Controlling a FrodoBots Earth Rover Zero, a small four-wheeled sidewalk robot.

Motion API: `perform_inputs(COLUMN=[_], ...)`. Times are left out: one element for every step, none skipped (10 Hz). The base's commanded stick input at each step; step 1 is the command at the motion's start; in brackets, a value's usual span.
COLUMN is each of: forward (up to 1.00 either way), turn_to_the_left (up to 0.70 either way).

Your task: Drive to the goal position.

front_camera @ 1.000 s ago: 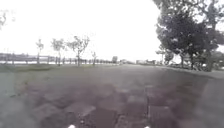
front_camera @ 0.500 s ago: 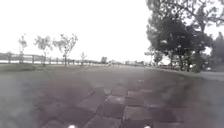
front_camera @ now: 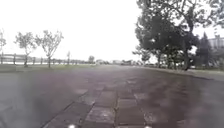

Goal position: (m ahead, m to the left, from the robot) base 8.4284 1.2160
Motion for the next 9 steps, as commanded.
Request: perform_inputs(forward=[1.0, 1.0, 1.0, 1.0, 1.0, 1.0, 1.0, 1.0, 1.0], turn_to_the_left=[0.0, 0.0, 0.0, 0.0, 0.0, 0.0, 0.0, 0.0, 0.0])
